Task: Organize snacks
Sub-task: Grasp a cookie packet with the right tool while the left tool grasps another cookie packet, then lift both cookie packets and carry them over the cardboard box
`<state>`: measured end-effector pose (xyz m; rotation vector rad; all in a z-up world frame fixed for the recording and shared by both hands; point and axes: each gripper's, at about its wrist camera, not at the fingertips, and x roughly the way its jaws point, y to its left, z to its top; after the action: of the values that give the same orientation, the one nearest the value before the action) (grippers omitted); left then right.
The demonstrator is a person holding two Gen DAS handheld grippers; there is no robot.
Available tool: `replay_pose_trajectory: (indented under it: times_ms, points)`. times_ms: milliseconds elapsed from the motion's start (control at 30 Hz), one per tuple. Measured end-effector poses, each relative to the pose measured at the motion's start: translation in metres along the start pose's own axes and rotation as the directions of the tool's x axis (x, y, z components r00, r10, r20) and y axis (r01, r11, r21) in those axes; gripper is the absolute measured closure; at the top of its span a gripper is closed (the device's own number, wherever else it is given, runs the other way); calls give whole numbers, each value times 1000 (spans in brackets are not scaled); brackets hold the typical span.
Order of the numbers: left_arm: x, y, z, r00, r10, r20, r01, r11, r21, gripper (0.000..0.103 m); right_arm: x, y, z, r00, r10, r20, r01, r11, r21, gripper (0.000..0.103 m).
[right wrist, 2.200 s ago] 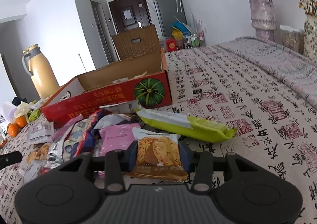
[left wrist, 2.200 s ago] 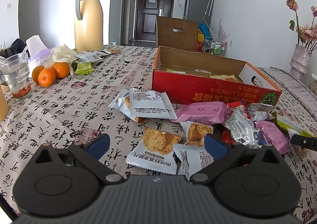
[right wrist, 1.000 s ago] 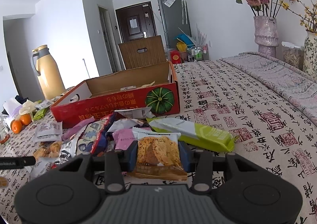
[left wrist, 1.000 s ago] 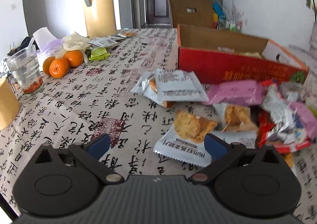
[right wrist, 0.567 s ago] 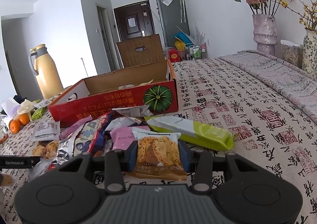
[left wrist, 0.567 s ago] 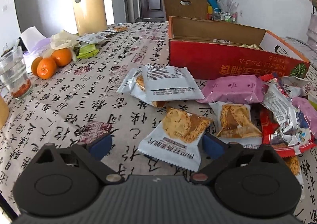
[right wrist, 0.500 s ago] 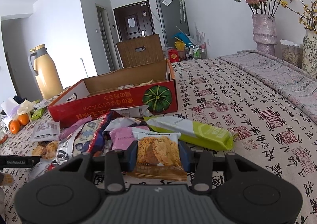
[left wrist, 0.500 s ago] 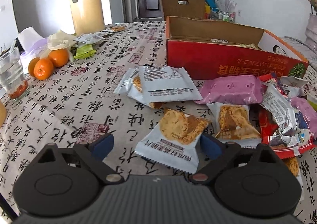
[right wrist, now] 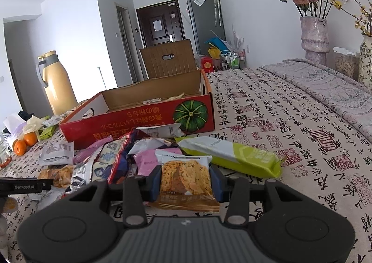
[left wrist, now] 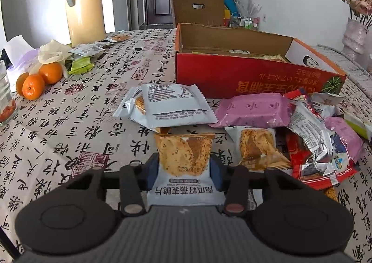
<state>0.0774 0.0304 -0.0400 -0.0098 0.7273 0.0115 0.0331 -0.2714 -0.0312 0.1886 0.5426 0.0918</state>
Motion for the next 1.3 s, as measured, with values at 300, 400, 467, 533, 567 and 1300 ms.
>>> replay_pose_trajectory:
  times_ms: [300,400,467,533,567,1300]
  points:
    - [-16,4,-4,1000,7,25,-7,1000,-21,61,-10,3,1,1000,3,16,-3,1000,-10,61]
    - [-26,5,-4,999,11,52,-10,1000,-23,62,-14,5,1,1000,5,24,-4,1000,-13,61]
    - [-32,6,-4,998,9,68,-8,1000,-25,61,-17,6,1,1000,6,29,-6,1000,-16,61]
    - [-37,7,-4,997,10,79,-7,1000,-29,61,-20,7,1,999,7,36,-7,1000,-18,61]
    - [-39,7,-4,996,9,84,-6,1000,-31,61,-21,8,1,999,7,39,-6,1000,-19,61]
    - [-78,-2,28,972,-11,233,18,999,-30,61,-27,26,21,994,32,105,-26,998,-57,61]
